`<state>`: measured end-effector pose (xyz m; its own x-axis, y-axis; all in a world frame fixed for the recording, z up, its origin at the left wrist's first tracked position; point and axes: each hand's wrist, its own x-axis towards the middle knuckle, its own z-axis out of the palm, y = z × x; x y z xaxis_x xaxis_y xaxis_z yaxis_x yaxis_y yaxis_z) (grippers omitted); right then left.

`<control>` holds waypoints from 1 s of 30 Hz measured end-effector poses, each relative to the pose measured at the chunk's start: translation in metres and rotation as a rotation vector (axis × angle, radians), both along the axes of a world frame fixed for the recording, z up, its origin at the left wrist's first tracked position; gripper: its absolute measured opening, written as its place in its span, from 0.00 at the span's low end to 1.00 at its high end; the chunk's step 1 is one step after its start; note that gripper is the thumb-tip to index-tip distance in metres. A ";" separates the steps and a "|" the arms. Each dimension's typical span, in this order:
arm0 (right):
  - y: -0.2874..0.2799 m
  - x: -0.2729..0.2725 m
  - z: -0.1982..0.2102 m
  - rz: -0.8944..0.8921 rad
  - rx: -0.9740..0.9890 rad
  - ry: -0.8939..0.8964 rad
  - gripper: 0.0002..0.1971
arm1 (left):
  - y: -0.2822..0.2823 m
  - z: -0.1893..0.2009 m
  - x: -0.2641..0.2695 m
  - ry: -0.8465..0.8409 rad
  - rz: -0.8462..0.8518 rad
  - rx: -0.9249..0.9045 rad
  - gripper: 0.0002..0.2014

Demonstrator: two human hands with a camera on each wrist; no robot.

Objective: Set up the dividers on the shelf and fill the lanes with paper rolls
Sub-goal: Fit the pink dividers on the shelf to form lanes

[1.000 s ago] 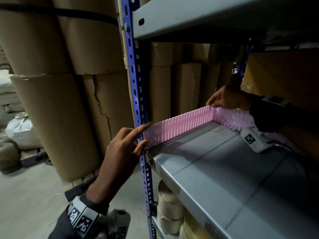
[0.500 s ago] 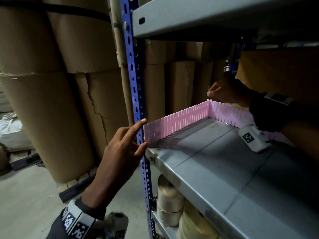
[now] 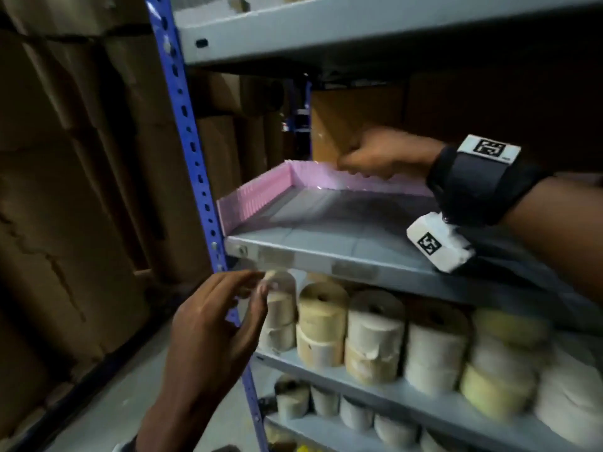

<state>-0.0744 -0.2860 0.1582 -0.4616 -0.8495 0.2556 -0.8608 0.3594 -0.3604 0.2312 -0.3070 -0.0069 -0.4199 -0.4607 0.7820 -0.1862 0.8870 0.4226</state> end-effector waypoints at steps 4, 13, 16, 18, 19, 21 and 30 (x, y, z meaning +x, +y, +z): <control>0.102 0.034 -0.009 -0.043 0.027 0.018 0.14 | 0.049 -0.018 -0.007 -0.017 -0.180 0.123 0.11; 0.290 0.023 -0.041 -0.366 -0.117 -0.006 0.13 | 0.136 -0.016 -0.057 0.023 -0.453 0.111 0.12; 0.345 0.002 -0.051 -0.450 -0.191 0.012 0.15 | 0.166 -0.013 -0.081 0.021 -0.535 0.078 0.10; 0.379 -0.018 -0.058 -0.500 -0.235 0.017 0.15 | 0.187 -0.011 -0.097 0.013 -0.578 0.074 0.08; 0.400 -0.029 -0.059 -0.524 -0.254 0.026 0.16 | 0.203 -0.009 -0.110 0.015 -0.587 0.059 0.09; 0.419 -0.044 -0.067 -0.549 -0.273 0.008 0.17 | 0.214 -0.005 -0.120 -0.006 -0.589 0.035 0.10; 0.510 -0.119 -0.095 -0.540 -0.233 -0.019 0.09 | 0.323 0.024 -0.203 -0.150 -0.595 -0.036 0.13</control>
